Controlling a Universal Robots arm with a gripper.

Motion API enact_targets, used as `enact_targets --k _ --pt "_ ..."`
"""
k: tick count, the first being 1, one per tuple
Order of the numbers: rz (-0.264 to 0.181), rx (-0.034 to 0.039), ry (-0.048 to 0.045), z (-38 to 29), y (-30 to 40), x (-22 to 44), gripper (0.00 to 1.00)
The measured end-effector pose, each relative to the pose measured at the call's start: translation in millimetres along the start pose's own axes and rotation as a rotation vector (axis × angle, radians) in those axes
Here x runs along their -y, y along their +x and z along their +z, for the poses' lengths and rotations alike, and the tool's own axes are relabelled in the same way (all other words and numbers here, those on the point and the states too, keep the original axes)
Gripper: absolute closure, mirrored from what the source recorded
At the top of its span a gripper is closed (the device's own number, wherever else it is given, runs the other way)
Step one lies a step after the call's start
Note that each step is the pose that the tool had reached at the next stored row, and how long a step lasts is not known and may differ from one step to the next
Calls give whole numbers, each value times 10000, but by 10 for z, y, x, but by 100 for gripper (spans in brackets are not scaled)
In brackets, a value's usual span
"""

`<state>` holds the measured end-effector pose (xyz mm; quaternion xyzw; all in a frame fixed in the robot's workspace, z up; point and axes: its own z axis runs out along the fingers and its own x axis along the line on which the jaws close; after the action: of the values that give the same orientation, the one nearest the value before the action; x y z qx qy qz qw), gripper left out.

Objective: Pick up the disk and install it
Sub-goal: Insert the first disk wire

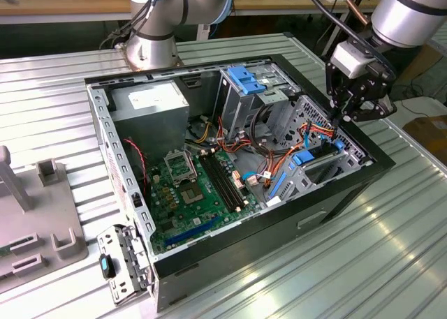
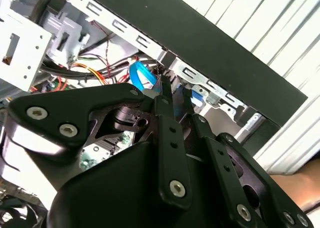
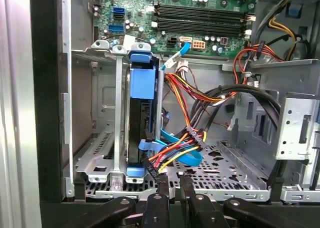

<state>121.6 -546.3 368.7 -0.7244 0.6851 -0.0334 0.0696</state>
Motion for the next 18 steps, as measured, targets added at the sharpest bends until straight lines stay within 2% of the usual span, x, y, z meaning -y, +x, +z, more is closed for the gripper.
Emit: enact_targets --k 1,2,5,6,9,11,14,15,16,17,18 --pt "-40 -54 -5 0 0 0 76" --pt "-103 -144 -14 0 0 0 76" --pt "-105 -150 -14 -1 0 -1 76" --pt "-161 -144 -16 -1 0 -1 76" --pt "-910 -33 -45 -1 0 -1 76" --pt "-1247 14 -59 -2 0 -3 76" --pt "-1572 37 -74 -1 -1 -13 76" --pt "-1729 7 -87 -4 -1 -22 76" --pt "-1985 -109 -118 -6 -2 -40 76" --pt "-2029 -176 -142 -6 2 -41 76" --pt "-2029 -176 -142 -6 2 -41 76"
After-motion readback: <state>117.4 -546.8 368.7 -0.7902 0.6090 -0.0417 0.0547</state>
